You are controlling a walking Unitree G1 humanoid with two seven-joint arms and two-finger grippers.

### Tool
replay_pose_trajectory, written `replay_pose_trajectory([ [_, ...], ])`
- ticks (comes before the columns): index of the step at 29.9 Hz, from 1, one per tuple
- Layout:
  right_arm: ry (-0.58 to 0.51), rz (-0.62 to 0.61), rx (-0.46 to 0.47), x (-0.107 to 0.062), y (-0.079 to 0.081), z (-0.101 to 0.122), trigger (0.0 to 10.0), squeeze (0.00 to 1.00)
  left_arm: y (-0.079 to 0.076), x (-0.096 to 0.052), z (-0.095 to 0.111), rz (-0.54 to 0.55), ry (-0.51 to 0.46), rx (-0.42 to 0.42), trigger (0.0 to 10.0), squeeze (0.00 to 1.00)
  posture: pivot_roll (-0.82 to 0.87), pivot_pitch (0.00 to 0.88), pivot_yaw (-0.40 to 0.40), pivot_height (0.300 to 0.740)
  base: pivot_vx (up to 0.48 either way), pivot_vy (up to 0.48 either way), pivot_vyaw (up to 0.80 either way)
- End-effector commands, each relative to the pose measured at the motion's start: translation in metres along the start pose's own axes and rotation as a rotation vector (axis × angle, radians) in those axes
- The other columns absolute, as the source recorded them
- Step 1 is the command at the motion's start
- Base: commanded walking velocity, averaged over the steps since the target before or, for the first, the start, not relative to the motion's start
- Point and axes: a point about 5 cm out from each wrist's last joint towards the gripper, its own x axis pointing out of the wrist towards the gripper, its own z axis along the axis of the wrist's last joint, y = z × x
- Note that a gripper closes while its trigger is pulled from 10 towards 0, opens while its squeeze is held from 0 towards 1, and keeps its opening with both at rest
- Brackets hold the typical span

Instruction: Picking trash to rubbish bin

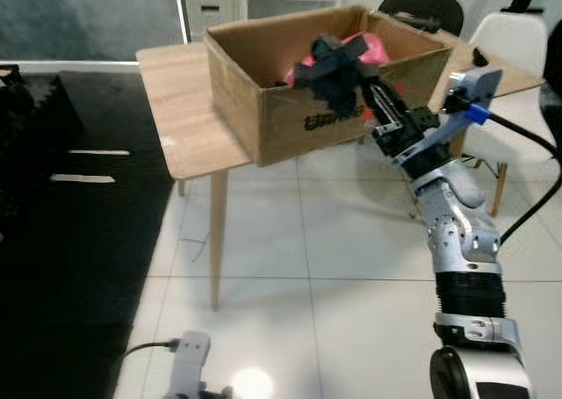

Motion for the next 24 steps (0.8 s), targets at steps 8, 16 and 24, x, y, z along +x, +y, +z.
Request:
replay_pose_trajectory([
  [8, -0.005, -0.027, 0.003, -0.002, -0.005, 0.002, 10.0, 0.00, 0.001, -0.001, -0.004, -0.001, 0.018, 0.002, 10.0, 0.00, -0.03, 0.069, 0.024, 0.740, 0.369, 0.000, 0.00],
  [16, -0.028, -0.070, -0.019, -0.003, -0.012, 0.007, 10.0, 0.00, 0.002, -0.001, -0.003, -0.001, 0.016, 0.004, 10.0, 0.00, -0.03, 0.064, 0.027, 0.740, 0.370, 0.000, 0.00],
  [24, -0.029, -0.103, -0.035, -0.003, -0.017, 0.009, 10.0, 0.00, 0.003, -0.001, -0.003, 0.005, 0.014, 0.001, 10.0, 0.00, -0.03, 0.067, 0.025, 0.740, 0.370, 0.000, 0.00],
])
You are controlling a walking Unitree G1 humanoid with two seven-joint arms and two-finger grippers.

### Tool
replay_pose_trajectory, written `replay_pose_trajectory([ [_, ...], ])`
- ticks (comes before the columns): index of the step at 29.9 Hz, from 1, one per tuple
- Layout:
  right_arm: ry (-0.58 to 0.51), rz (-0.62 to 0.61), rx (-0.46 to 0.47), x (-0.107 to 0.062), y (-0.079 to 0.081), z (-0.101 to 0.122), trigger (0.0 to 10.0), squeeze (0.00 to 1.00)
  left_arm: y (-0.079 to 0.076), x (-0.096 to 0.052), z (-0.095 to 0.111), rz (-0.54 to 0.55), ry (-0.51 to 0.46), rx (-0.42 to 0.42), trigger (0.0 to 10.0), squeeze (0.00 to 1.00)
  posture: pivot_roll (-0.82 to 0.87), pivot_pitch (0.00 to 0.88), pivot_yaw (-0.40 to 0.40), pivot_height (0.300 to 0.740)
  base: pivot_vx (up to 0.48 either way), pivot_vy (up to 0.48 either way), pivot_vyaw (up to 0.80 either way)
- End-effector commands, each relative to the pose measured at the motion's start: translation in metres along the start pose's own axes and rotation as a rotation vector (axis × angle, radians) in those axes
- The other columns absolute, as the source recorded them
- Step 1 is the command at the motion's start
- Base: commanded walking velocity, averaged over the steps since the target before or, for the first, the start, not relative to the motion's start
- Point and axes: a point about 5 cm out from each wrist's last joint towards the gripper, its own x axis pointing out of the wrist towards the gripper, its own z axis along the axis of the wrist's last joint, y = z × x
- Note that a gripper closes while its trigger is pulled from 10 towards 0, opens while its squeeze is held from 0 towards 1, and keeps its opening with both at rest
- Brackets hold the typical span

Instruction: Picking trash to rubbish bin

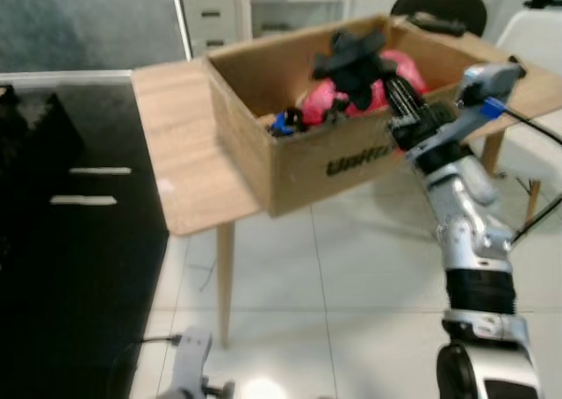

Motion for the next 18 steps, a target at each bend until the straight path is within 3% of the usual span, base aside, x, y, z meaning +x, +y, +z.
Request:
replay_pose_trajectory([
  [1, 0.007, 0.004, 0.011, 0.000, 0.003, -0.004, 10.0, 0.00, 0.002, -0.002, -0.007, 0.009, 0.024, -0.004, 10.0, 0.00, -0.03, 0.067, 0.025, 0.740, 0.368, 0.000, 0.00],
  [8, 0.012, -0.015, 0.006, -0.001, 0.000, -0.004, 10.0, 0.00, 0.005, -0.002, -0.007, 0.044, 0.026, -0.011, 10.0, 0.00, -0.03, 0.069, 0.024, 0.740, 0.305, 0.000, 0.00],
  [16, 0.061, -0.040, -0.004, -0.001, -0.002, -0.012, 10.0, 0.00, 0.011, -0.004, -0.005, 0.085, 0.021, -0.009, 10.0, 0.00, -0.03, 0.063, 0.025, 0.740, 0.000, 0.000, 0.00],
  [17, 0.073, -0.053, 0.008, -0.001, -0.005, -0.015, 10.0, 0.24, 0.012, -0.004, -0.005, 0.090, 0.020, -0.007, 10.0, 0.00, -0.03, 0.061, 0.026, 0.740, 0.000, 0.000, 0.00],
  [18, 0.078, -0.051, 0.007, -0.001, -0.005, -0.016, 10.0, 0.91, 0.012, -0.004, -0.005, 0.091, 0.020, -0.005, 10.0, 0.00, -0.03, 0.059, 0.027, 0.740, 0.000, 0.000, 0.00],
])
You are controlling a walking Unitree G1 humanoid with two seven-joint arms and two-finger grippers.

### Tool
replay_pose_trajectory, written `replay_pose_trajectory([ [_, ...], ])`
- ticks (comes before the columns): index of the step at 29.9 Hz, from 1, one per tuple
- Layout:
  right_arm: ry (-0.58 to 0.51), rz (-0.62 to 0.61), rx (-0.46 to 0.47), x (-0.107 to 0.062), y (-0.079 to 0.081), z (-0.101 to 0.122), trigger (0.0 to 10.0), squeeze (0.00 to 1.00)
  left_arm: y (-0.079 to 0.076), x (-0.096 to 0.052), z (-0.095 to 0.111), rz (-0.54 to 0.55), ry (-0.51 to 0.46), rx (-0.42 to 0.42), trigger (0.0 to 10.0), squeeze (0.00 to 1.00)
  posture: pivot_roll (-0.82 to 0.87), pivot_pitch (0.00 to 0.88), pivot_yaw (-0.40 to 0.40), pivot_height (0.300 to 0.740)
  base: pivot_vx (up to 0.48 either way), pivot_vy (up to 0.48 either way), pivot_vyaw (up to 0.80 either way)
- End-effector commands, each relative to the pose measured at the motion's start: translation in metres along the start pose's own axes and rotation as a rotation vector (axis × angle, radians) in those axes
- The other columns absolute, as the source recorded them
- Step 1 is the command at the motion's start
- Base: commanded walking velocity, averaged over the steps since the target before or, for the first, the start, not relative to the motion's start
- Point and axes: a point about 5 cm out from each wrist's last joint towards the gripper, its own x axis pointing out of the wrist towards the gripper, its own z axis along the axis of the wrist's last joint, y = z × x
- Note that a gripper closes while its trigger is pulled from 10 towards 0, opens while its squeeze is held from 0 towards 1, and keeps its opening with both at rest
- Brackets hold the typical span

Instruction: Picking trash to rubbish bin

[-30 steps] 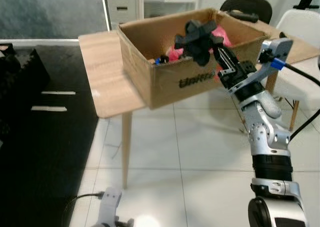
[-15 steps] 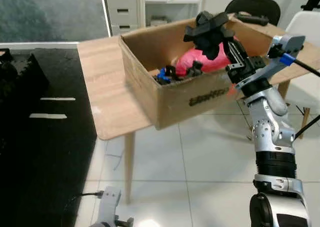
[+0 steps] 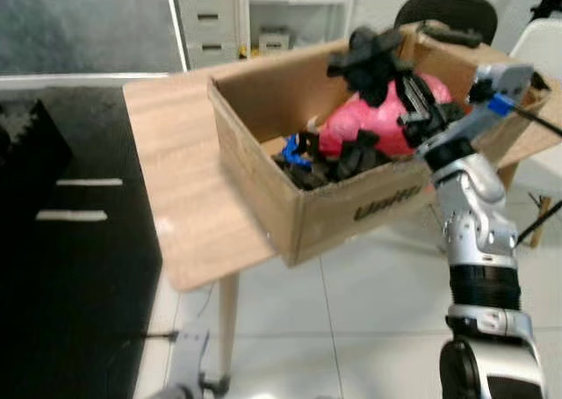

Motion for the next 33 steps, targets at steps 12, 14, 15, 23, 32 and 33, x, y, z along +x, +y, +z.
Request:
replay_pose_trajectory([
  [12, -0.083, 0.101, 0.112, -0.001, 0.014, 0.010, 10.0, 1.00, 0.009, -0.005, -0.011, 0.033, 0.041, 0.000, 10.0, 0.00, -0.03, 0.059, 0.031, 0.740, 0.000, 0.000, 0.00],
  [14, -0.097, 0.107, 0.129, -0.001, 0.015, 0.012, 10.0, 1.00, 0.009, -0.005, -0.012, 0.035, 0.044, -0.005, 10.0, 0.00, -0.03, 0.059, 0.031, 0.740, 0.000, 0.000, 0.00],
  [15, -0.113, 0.126, 0.153, -0.001, 0.017, 0.014, 10.0, 1.00, 0.008, -0.005, -0.013, 0.040, 0.048, -0.010, 10.0, 0.00, -0.03, 0.059, 0.031, 0.740, 0.000, 0.000, 0.00],
  [23, -0.170, 0.583, 0.374, -0.024, 0.065, 0.029, 10.0, 0.00, 0.007, -0.005, -0.017, 0.064, 0.067, -0.027, 10.0, 0.00, -0.03, 0.059, 0.024, 0.740, 0.000, 0.000, 0.00],
  [32, 0.019, 1.006, 0.445, -0.065, 0.108, 0.010, 10.0, 0.00, 0.007, -0.004, -0.016, 0.072, 0.068, -0.031, 10.0, 0.00, -0.03, 0.061, 0.024, 0.740, 0.000, 0.000, 0.00],
  [33, 0.063, 1.031, 0.446, -0.069, 0.112, 0.004, 10.0, 0.00, 0.008, -0.004, -0.016, 0.073, 0.069, -0.033, 10.0, 0.00, -0.03, 0.061, 0.024, 0.740, 0.000, 0.000, 0.00],
])
